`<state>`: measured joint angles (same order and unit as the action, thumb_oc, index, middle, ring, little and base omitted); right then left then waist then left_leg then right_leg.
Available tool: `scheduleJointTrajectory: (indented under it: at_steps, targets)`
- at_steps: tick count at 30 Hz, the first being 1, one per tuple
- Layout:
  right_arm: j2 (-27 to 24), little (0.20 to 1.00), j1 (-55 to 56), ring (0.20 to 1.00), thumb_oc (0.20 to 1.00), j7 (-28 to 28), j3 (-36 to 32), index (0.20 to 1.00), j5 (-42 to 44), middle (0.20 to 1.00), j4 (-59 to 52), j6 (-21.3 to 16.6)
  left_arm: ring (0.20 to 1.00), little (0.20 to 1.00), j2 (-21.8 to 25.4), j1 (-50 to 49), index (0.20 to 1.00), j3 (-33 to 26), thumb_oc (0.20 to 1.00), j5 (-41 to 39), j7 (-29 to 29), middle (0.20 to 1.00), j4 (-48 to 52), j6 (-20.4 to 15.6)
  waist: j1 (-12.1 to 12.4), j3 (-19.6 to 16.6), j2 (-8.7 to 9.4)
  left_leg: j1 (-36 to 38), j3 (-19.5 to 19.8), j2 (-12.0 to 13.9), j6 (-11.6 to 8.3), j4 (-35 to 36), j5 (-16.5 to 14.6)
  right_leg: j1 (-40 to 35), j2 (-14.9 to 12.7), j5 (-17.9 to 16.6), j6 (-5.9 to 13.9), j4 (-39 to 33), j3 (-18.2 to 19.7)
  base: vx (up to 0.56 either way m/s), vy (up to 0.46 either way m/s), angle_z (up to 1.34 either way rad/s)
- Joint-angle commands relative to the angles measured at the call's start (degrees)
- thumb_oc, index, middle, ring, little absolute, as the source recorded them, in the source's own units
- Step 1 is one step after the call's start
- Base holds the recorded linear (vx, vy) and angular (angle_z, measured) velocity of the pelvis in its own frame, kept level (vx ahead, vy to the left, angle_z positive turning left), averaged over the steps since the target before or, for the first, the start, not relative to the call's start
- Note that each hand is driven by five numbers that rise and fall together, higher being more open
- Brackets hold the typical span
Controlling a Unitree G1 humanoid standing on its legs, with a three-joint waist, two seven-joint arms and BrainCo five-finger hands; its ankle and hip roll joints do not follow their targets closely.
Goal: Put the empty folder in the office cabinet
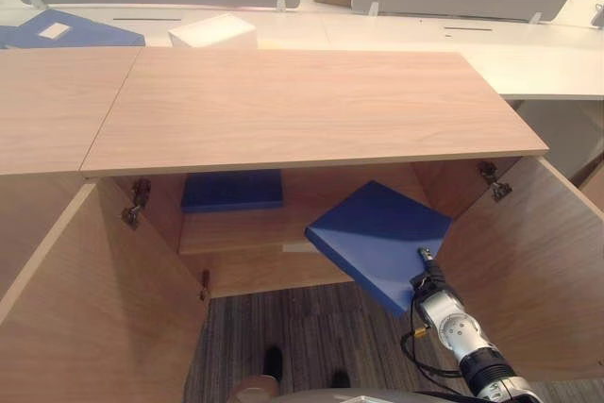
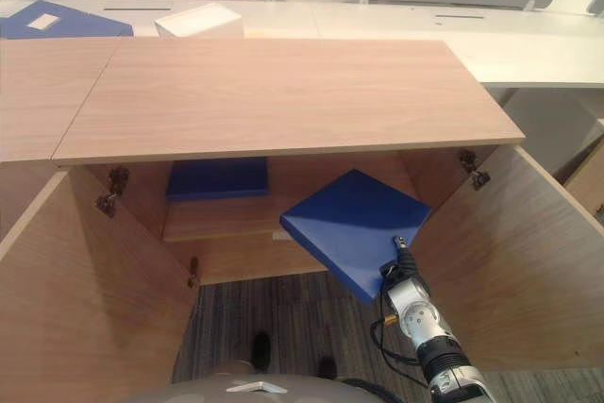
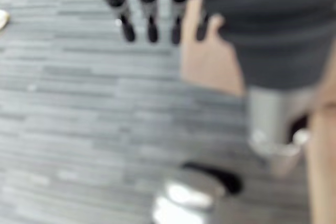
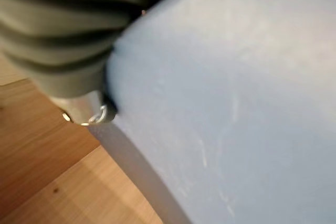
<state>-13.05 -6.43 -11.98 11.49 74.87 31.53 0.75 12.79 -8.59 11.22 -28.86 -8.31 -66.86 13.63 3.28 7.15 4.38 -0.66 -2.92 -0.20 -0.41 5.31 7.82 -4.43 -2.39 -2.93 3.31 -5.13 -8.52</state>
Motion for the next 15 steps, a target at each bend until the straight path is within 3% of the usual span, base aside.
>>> scheduleJointTrajectory:
  at_steps: [1, 12, 14, 15]
  targets:
    - [-0.16, 0.200, -3.85, 0.200, 0.200, 1.62, -0.89, 0.200, -2.31, 0.200, -6.57, -3.77, 1.000, 1.000, 1.59, 2.33, 1.000, 1.46, 1.000, -0.46, -1.51, 1.000, -1.69, 1.06, 0.13, 0.96, -0.16, 3.06, 0.22, -0.68, 2.05, -0.31, -10.50, 0.48, -2.66, 0.88, 4.09, 0.13, -0.97, 0.00, 0.000, 0.00]
    - [0.34, 0.200, -3.38, 0.200, 0.200, 2.81, -1.87, 0.200, -1.70, 0.200, -7.85, -4.24, 1.000, 1.000, 1.91, 1.30, 1.000, 1.22, 1.000, -1.12, -2.21, 1.000, 1.09, 3.26, 0.36, 1.71, -0.42, 3.83, 0.38, -1.65, 3.73, -0.31, -11.34, 1.21, -4.02, -0.31, 5.50, 1.28, -0.05, 0.00, 0.050, -0.01]
    - [0.62, 0.200, -3.40, 0.200, 0.200, 2.78, -2.15, 0.200, -1.62, 0.200, -8.25, -4.31, 1.000, 1.000, 2.08, 1.20, 1.000, 0.76, 1.000, -1.34, -2.50, 1.000, 0.98, 3.36, 0.62, 2.00, -0.82, 3.61, 0.61, -1.79, 4.50, -0.31, -11.01, 1.93, -4.88, 0.17, 5.57, 4.15, 0.13, -0.02, 0.106, -0.11]
    - [0.99, 0.200, -3.45, 0.200, 0.200, 3.17, -2.13, 0.200, -1.79, 0.200, -8.44, -4.71, 1.000, 1.000, 2.52, 1.41, 1.000, 0.40, 1.000, -1.75, -2.54, 1.000, 1.10, 3.51, 1.08, 2.46, -1.32, 3.36, 0.96, -1.95, 5.08, -0.31, -10.58, 3.45, -6.30, -0.80, 5.09, 9.48, -0.57, -0.02, 0.108, -0.11]
